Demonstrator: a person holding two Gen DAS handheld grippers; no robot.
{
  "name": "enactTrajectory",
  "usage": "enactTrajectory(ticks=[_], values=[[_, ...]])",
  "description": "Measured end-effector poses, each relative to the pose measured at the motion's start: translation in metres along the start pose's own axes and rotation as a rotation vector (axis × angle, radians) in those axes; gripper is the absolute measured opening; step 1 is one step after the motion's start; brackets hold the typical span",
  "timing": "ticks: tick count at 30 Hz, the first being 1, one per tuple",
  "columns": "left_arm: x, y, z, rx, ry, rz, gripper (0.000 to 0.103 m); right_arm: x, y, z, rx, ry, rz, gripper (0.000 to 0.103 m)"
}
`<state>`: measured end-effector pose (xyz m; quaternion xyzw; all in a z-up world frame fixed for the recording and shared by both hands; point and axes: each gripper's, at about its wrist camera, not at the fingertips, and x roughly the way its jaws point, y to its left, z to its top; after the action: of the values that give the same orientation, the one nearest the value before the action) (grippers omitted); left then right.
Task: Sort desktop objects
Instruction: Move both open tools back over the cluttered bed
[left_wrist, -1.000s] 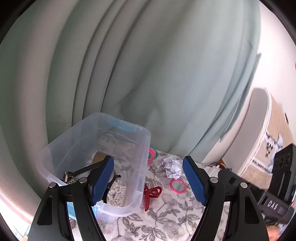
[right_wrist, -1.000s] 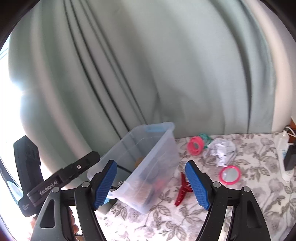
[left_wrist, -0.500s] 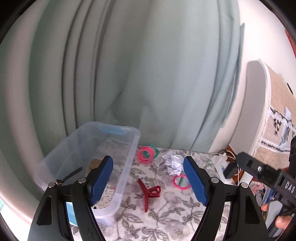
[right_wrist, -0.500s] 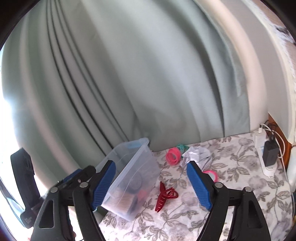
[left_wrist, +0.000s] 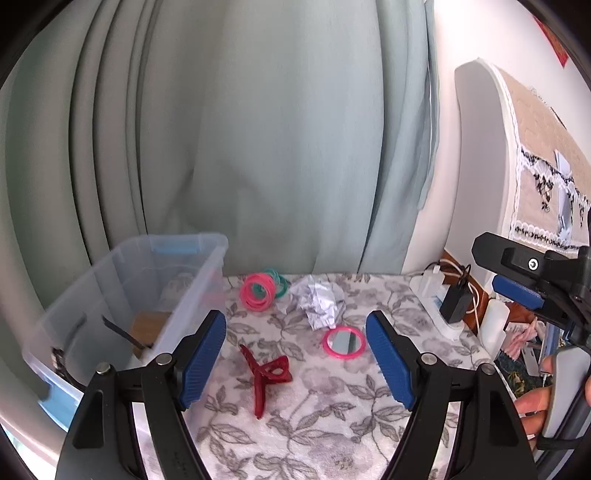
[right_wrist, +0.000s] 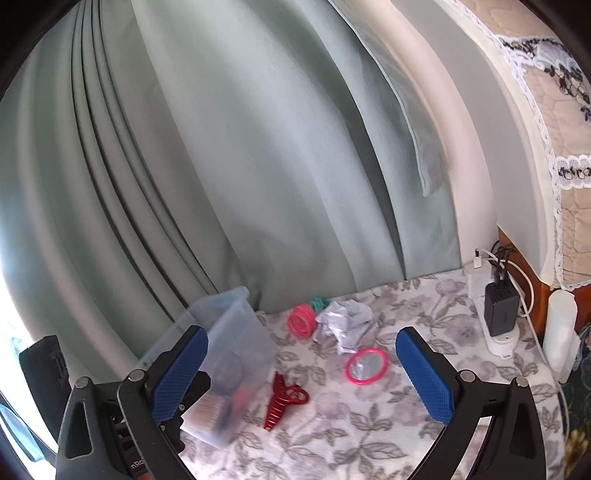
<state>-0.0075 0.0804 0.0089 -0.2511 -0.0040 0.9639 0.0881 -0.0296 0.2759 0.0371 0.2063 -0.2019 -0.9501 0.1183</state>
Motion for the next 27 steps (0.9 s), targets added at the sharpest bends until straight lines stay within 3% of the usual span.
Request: enactTrajectory(ticks=[7,13,21,27], values=[[0.028,-0.004,-0.018,0.039,0.113,-0.085,0.079,0.032,-0.028,-0.018,0.048,0.124,-0.055,0.103],[0.048,-0.001,-0.034,0.035,0.169,-0.070,0.079,0.058,-0.026,-0.037,-0.109,0.187,-0.090,0.103],[0.080,0.017,-0.053,-0.043,0.281,-0.068,0.079,0.087,-0.048,-0.056,-0.064,0.263,-0.089,0.103],[0.101,0.020,-0.063,-0.037,0.320,-0.044,0.079,0.103,-0.060,-0.064,-0.033,0.279,-0.067,0.103]])
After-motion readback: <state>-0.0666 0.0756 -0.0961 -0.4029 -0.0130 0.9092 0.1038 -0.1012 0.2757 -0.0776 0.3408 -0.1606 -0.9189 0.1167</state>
